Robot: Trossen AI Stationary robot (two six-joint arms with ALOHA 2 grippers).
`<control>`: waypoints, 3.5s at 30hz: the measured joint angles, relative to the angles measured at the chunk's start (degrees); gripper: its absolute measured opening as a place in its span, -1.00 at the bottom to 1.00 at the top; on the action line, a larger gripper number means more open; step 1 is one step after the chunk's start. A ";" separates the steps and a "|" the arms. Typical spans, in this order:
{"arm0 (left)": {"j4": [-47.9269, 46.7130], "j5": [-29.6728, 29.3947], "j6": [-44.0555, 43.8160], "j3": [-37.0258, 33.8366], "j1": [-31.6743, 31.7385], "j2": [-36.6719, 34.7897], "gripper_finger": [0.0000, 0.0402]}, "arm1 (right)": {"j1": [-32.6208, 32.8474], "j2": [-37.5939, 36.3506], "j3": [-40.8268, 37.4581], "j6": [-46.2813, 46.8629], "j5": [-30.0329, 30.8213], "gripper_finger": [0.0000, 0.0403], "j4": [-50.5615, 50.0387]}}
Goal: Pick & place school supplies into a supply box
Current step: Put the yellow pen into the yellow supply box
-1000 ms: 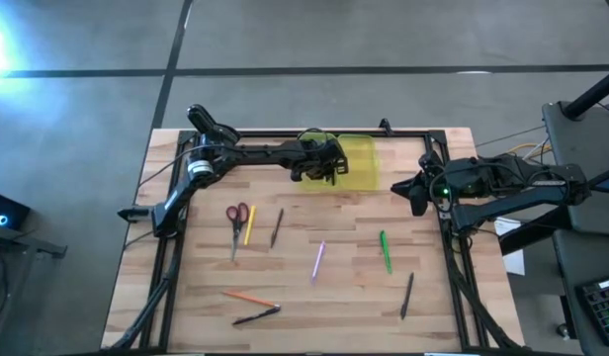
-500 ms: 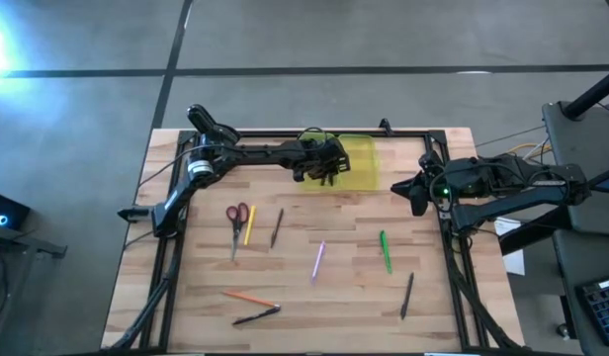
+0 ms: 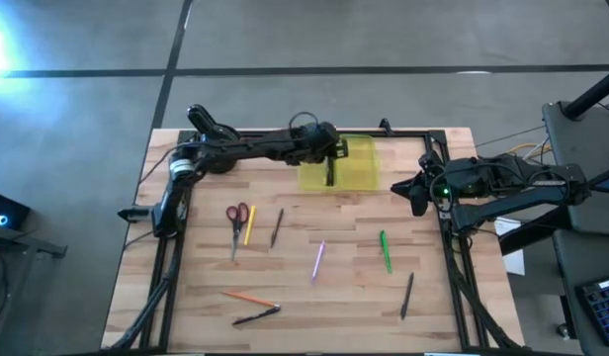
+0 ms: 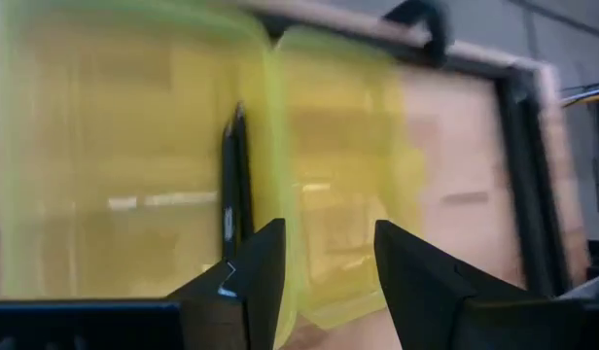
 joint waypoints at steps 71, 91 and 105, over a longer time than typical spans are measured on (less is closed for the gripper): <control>-0.77 -1.46 -26.56 -67.80 -36.55 -40.90 -0.29 | 0.83 15.48 0.02 3.53 -11.82 -0.70 11.90; 3.56 3.55 -17.91 -67.71 -34.53 -34.96 -0.94 | 0.83 15.43 0.02 4.70 -11.54 -0.70 12.76; 3.57 8.34 -14.21 -64.19 -34.33 -45.86 -0.97 | 0.83 15.41 0.02 3.72 -11.43 -0.70 14.05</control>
